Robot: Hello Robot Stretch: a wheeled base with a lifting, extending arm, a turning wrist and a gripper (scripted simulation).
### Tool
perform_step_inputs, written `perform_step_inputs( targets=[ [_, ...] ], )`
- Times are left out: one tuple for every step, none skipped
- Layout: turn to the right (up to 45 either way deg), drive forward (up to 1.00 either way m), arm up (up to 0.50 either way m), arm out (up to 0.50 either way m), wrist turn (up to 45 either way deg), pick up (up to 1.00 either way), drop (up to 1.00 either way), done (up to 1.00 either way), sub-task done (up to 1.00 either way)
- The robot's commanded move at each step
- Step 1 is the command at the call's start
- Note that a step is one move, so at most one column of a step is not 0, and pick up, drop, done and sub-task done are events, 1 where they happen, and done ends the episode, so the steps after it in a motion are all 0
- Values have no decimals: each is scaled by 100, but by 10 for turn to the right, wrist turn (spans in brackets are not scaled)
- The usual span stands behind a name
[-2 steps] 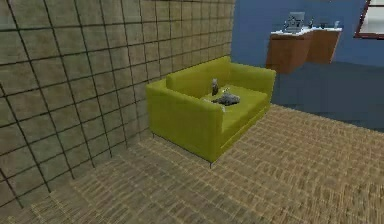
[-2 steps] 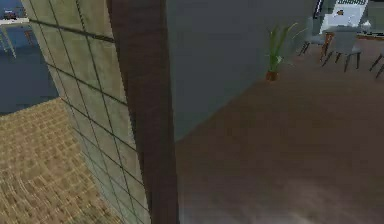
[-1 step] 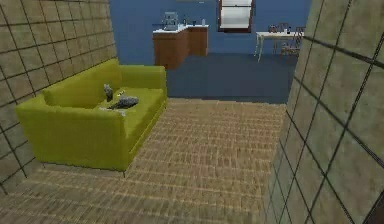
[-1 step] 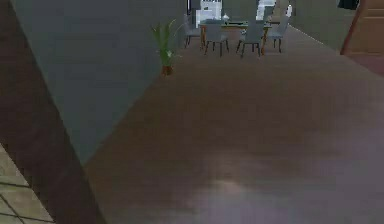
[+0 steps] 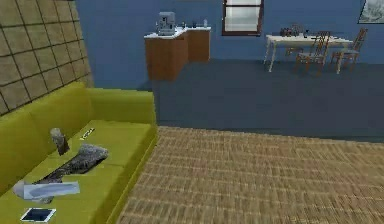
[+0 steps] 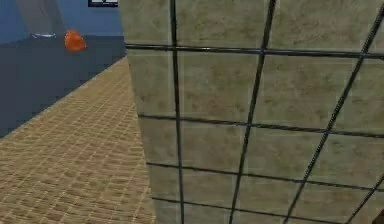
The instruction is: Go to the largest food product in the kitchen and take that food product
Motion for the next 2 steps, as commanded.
perform_step_inputs(
  targets=[
    [0, 100, 0, 0, 0, 0, 0, 0, 0],
    [0, 100, 0, 0, 0, 0, 0, 0, 0]
  ],
)
